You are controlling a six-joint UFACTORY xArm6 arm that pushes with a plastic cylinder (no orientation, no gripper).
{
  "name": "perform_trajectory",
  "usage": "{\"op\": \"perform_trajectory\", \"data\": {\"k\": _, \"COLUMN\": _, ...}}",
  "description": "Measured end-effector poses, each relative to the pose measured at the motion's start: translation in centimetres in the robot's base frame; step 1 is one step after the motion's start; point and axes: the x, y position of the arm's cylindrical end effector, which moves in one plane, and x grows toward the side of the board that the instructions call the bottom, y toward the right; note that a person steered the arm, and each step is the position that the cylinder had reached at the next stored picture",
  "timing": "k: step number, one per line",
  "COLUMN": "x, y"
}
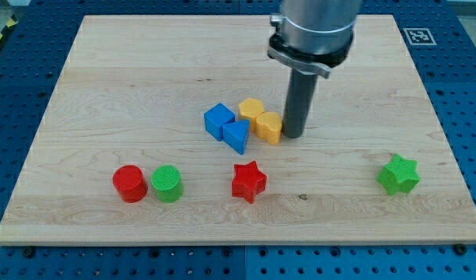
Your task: Push the green star into the red star
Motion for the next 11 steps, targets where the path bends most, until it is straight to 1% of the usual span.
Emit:
{"op": "perform_trajectory", "data": {"k": 1, "x": 0.0, "y": -0.5}}
{"op": "perform_trajectory", "data": {"k": 2, "x": 0.0, "y": 0.4}}
{"op": "perform_trajectory", "data": {"k": 3, "x": 0.0, "y": 6.5}}
{"op": "perform_trajectory", "data": {"k": 4, "x": 0.3, "y": 14.0}}
{"op": "perform_trajectory", "data": {"k": 5, "x": 4.6, "y": 17.8}}
{"op": "perform_trajectory", "data": {"k": 6, "x": 7.1, "y": 17.8}}
{"op": "perform_trajectory", "data": {"k": 9, "x": 7.5, "y": 17.0}}
{"op": "perform_trajectory", "data": {"k": 11, "x": 7.8, "y": 14.5}}
